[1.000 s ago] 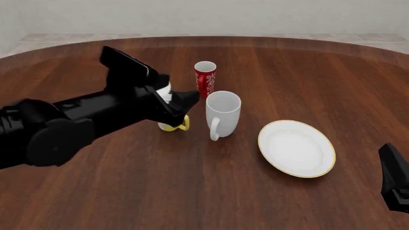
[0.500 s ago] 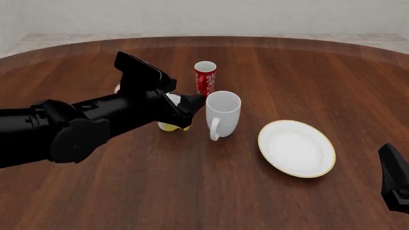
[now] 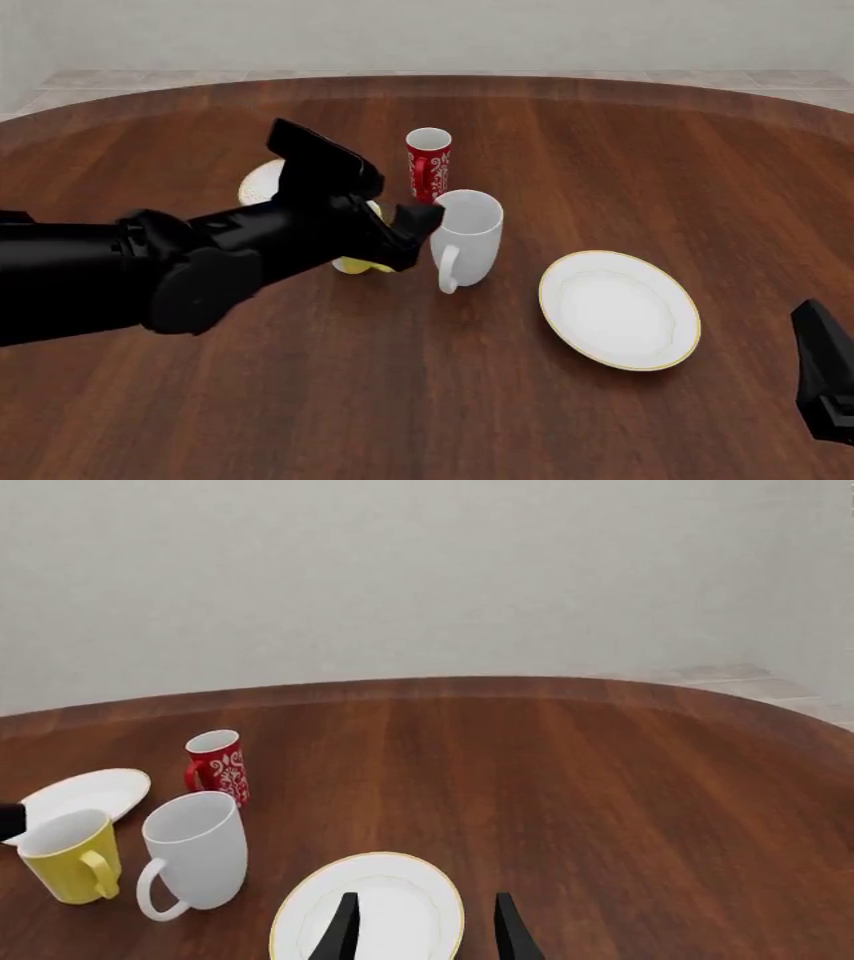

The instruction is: Put the white mug on the left plate.

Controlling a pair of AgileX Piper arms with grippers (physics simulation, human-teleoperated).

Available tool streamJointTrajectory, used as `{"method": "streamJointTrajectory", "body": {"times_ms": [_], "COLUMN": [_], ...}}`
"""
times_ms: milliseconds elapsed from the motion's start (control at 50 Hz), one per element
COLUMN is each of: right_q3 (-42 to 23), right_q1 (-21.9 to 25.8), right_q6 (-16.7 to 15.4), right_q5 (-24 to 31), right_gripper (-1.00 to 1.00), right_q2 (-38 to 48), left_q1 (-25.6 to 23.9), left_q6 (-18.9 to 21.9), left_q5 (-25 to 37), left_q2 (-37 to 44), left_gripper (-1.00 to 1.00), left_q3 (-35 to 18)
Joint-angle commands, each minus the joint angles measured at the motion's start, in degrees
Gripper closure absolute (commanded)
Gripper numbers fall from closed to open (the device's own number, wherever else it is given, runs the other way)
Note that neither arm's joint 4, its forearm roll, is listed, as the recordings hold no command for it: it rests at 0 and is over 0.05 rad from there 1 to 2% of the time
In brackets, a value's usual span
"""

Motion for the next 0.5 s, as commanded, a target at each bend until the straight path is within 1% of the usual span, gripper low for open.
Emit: {"method": "streamJointTrajectory", "body": {"times_ms": [20,360,500], "right_q3": [0.0,0.0,0.0], "right_q1": [0.0,0.0,-0.8], "right_q6": [0.0,0.1,0.2], "right_q5": [0.0,0.1,-0.1], "right_gripper": [-1.0,-1.0,-1.0], "right_q2": [0.0,-0.1,-0.1], "left_q1": [-0.2,-0.3,-0.5], "left_q6": [-0.3,-0.9,-1.2], "left_q5": [-0.9,-1.3,-1.9], "left_q2": [2.4,4.8,6.7], "left_gripper": [-1.0,-1.0,-1.0], "left_q3": [-0.7,-1.8,-2.4]}}
